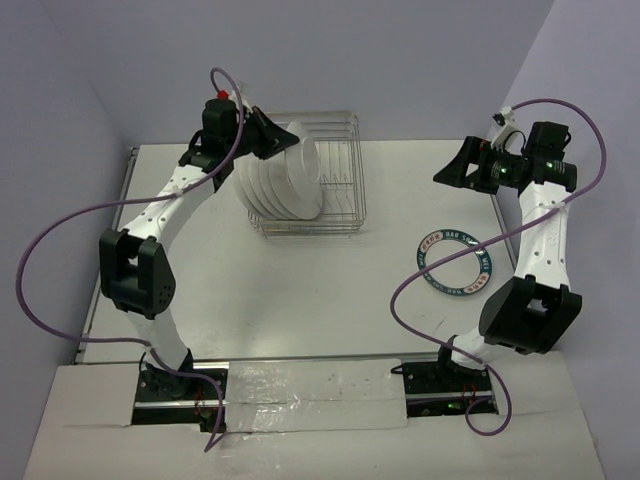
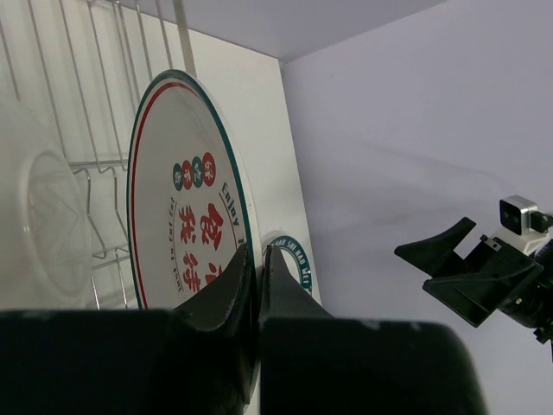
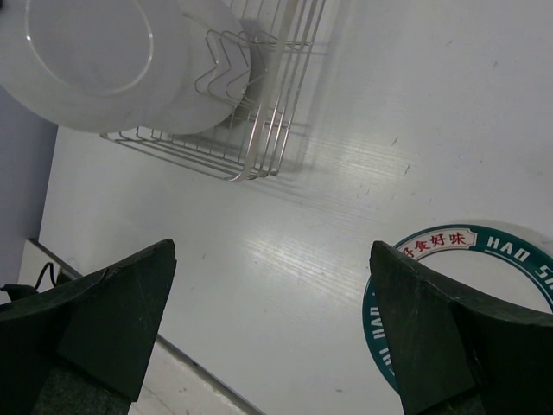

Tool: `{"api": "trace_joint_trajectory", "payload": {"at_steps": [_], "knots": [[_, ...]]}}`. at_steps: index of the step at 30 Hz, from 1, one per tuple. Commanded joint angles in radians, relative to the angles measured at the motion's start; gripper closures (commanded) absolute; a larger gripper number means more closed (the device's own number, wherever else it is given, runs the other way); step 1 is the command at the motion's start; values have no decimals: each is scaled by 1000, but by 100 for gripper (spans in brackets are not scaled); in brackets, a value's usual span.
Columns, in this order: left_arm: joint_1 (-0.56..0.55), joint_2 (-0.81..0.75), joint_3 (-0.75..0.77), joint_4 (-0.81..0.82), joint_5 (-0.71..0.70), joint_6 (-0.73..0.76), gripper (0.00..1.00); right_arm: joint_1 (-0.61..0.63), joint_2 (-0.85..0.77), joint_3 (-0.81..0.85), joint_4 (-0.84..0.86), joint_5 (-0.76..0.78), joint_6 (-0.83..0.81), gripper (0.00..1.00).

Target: Load the plates into the dish rack

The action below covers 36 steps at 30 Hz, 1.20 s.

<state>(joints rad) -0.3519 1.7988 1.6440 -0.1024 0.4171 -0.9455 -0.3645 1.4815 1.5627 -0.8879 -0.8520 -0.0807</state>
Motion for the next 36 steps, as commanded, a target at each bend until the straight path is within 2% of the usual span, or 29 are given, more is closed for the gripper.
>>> {"api": "trace_joint_trajectory", "payload": {"at_steps": [1,14,17,20,24,26,29,30,32,35,36], "knots": [[8,17,14,93,20,-35,100,-7,2,-9,1,2,-21,0],[10,91,19,130,20,-47,100,-7,19,-35,6,19,-42,0],[11,111,22,125,19,-50,95,-7,23,-33,1,31,-54,0],[11,126,25,118,12,-45,87,-7,29,-33,-6,45,-68,0],[14,132,37,106,-8,-23,68,-7,30,-39,-16,56,-85,0],[17,131,45,105,-18,-7,62,-7,25,-41,-17,64,-93,0],[24,122,63,55,-40,26,48,-7,20,-47,-19,77,-105,0],[24,120,69,44,-49,36,40,-7,19,-50,-19,82,-111,0],[24,105,82,18,-78,74,32,-7,16,-58,-17,109,-123,0],[24,88,141,-28,-142,140,13,-7,17,-67,-25,174,-172,0],[22,82,158,-46,-161,158,12,-7,19,-70,-29,191,-192,0]]}}
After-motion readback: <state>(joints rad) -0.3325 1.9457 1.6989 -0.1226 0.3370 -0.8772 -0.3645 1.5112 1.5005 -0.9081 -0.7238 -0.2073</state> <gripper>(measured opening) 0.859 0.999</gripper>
